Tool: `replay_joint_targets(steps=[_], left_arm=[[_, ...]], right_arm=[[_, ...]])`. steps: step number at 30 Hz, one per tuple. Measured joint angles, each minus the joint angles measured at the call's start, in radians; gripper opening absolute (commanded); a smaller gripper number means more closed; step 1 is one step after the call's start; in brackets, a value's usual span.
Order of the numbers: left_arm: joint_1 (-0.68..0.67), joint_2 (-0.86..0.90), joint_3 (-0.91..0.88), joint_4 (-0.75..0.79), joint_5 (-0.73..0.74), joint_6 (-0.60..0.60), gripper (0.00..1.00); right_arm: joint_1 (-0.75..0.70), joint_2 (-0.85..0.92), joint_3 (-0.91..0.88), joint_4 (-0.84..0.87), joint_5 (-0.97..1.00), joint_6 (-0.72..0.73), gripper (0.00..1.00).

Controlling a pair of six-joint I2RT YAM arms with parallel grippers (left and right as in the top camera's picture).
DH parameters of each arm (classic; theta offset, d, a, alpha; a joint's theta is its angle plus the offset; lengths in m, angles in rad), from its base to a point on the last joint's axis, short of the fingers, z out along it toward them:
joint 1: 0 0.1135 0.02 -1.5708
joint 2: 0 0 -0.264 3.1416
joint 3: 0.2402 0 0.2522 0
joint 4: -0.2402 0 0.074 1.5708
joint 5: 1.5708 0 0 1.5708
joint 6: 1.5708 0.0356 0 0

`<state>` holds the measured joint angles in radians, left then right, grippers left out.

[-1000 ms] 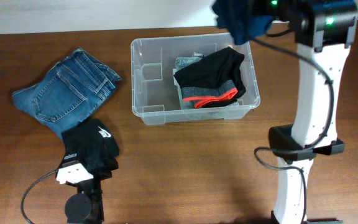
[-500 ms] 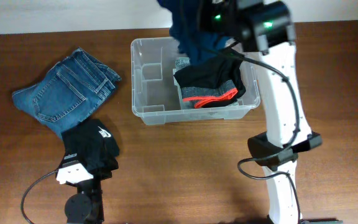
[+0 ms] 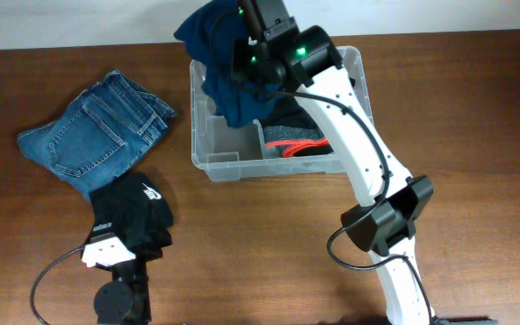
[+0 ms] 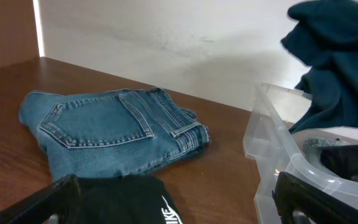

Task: Pack container
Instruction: 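Lift and carry the teal garment left toward the container, then lower the teal garment into the container and push it down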

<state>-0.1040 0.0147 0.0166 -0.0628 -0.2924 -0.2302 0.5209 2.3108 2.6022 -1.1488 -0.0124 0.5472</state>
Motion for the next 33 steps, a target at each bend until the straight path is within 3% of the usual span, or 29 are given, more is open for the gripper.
replay_joint_targets(steps=[15,33], left_arm=[[0.0,0.0,0.0,0.0,0.0,0.0,0.99],[0.0,0.0,0.0,0.0,0.0,0.0,0.99]], right_arm=[[0.008,0.0,-0.229,0.155,-0.042,0.08,0.04],[0.011,0.0,-0.315,0.131,-0.154,0.124,0.04]])
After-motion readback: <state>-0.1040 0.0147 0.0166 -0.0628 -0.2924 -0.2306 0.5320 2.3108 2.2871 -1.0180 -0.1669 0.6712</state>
